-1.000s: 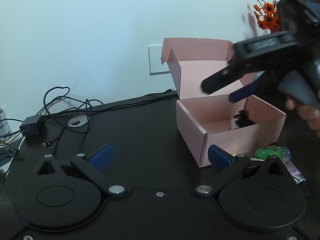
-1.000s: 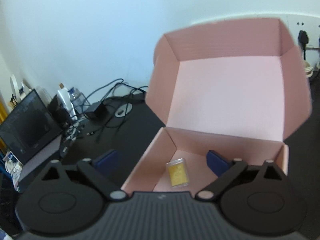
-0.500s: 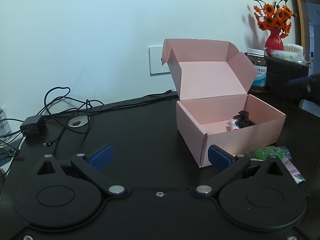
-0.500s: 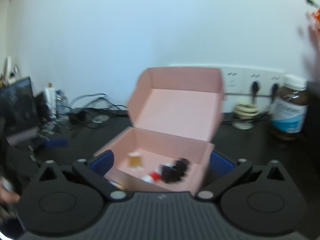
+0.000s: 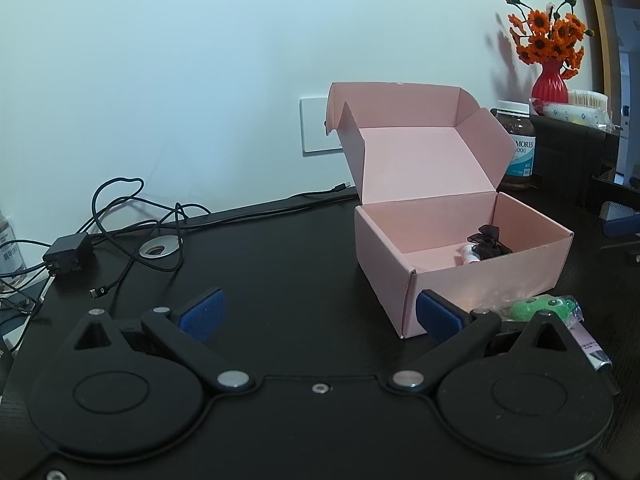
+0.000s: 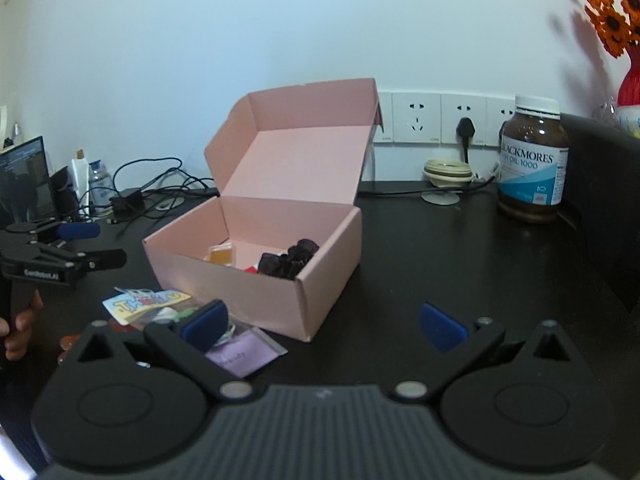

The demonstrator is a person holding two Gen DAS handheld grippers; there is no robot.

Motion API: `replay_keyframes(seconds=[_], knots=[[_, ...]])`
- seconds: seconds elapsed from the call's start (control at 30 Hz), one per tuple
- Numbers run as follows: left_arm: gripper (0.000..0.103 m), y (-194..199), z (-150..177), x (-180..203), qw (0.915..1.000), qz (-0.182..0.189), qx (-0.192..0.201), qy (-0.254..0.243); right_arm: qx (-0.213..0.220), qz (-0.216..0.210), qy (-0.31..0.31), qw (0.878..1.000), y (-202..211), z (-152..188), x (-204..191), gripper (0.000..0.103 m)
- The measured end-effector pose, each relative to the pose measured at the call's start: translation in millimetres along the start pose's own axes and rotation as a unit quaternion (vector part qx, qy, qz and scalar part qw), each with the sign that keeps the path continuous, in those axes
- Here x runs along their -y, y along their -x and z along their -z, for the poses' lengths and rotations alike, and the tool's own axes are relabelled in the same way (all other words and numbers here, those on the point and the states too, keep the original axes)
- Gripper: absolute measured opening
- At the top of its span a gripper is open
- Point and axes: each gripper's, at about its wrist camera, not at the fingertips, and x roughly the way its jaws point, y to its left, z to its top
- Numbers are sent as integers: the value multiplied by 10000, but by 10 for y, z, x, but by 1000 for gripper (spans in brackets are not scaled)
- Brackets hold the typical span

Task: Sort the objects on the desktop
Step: 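Move the left gripper to the brown comb and close on it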

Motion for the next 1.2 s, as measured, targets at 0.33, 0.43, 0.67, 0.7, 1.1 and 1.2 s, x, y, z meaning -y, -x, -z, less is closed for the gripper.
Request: replay_keyframes(seconds=[0.33,0.43,0.67,0.7,1.1,1.2], knots=[[103,62,12,-10,9998,145,154,46,122,-121,-229,9996,9,73,109,102],[103,43,9,-3,9999,115,61,39,117,-157,-297,9994,5,78,125,102],[103,119,52,116,9995,77,-62,-307,114,-206,-336,9992,6,90,135,102],[103,151,69,159,9990,87,-67,-429,126,-215,-346,9991,8,91,140,102],[103,446,270,586,9921,84,-317,-1213,207,-455,-404,9979,35,103,173,102],[101,433,258,595,9928,211,-433,-1100,215,-501,-414,9977,37,104,177,102]])
